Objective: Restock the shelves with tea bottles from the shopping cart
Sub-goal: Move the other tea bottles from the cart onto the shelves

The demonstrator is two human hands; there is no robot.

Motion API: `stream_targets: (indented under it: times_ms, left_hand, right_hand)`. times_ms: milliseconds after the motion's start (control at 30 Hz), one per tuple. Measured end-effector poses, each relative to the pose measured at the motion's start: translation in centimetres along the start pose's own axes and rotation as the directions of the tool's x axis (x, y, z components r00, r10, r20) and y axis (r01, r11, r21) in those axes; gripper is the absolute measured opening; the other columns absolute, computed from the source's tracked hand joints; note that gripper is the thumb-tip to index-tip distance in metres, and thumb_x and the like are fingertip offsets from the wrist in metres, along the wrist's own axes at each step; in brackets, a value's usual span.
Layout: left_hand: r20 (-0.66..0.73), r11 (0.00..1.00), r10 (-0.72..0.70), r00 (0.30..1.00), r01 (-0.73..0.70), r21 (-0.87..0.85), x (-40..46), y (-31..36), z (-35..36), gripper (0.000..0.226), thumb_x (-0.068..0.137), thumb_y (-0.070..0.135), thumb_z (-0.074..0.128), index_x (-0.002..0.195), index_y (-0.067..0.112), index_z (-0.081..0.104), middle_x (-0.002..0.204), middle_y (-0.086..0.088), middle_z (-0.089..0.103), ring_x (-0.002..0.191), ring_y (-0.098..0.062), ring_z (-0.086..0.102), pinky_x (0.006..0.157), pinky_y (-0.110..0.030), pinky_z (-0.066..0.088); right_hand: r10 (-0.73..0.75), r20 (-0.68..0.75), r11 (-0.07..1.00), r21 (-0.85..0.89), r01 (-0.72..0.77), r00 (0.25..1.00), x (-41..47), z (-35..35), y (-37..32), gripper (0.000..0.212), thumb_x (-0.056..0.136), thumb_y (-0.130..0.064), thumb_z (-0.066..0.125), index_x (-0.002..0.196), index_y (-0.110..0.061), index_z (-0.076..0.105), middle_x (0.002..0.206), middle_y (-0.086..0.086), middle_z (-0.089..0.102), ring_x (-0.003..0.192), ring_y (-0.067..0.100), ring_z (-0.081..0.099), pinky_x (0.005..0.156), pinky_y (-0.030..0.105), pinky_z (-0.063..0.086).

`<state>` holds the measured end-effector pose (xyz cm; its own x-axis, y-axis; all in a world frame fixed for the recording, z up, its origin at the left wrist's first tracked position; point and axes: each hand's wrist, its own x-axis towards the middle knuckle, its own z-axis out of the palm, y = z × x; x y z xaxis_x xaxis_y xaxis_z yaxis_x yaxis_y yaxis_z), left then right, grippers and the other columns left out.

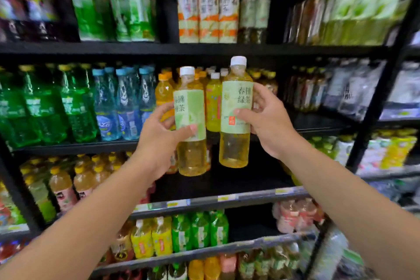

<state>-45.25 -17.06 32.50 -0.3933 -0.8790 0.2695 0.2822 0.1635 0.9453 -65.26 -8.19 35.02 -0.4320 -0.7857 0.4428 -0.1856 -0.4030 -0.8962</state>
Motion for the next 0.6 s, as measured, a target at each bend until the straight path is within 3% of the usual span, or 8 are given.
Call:
stream_targets:
  times_ms: [100,300,433,600]
  left_hand:
    - [0.040,0.999,0.035,0.999,-0.034,-0.009,2.5,1.7,2.7,0.065,0.082,-0.003,0.078,0.136,0.022,0.051,0.112,-0.003,0.077,0.097,-0.025,0.075,0.063,-0.030,0.057]
    - [0.121,0.993,0.118,0.986,-0.119,0.001,8.4,4.7,6.4,0.066,0.081,-0.003,0.079,0.137,0.021,0.052,0.112,-0.003,0.077,0.101,-0.025,0.075,0.079,-0.043,0.061]
    - [0.199,0.983,0.182,0.963,-0.186,0.001,12.3,6.6,8.0,0.071,0.082,0.000,0.079,0.142,0.024,0.049,0.110,0.002,0.078,0.100,-0.021,0.075,0.086,-0.047,0.061]
    - [0.255,0.946,0.321,0.912,-0.323,-0.035,17.1,9.0,10.7,0.067,0.082,0.004,0.079,0.133,0.036,0.049,0.108,0.014,0.077,0.099,-0.010,0.075,0.082,-0.033,0.062]
  right_hand:
    - [-0.035,-0.046,0.999,-0.022,0.034,0.998,2.1,-2.3,-2.2,0.061,0.087,0.005,0.072,0.139,-0.019,0.053,0.124,0.001,0.069,0.107,0.018,0.071,0.086,0.049,0.062]
    - [-0.112,-0.102,0.991,-0.084,0.104,0.988,7.0,-5.4,-4.9,0.058,0.087,0.001,0.073,0.132,-0.031,0.055,0.124,-0.002,0.067,0.104,0.022,0.072,0.082,0.048,0.063]
    - [-0.168,-0.137,0.981,-0.120,0.153,0.976,10.4,-6.6,-6.2,0.060,0.089,-0.002,0.073,0.139,-0.027,0.053,0.126,-0.003,0.066,0.105,0.020,0.072,0.083,0.049,0.062]
    - [-0.289,-0.161,0.954,-0.133,0.269,0.944,15.2,-8.3,-8.4,0.055,0.090,0.001,0.071,0.134,-0.027,0.056,0.118,-0.006,0.071,0.103,0.014,0.072,0.082,0.041,0.063]
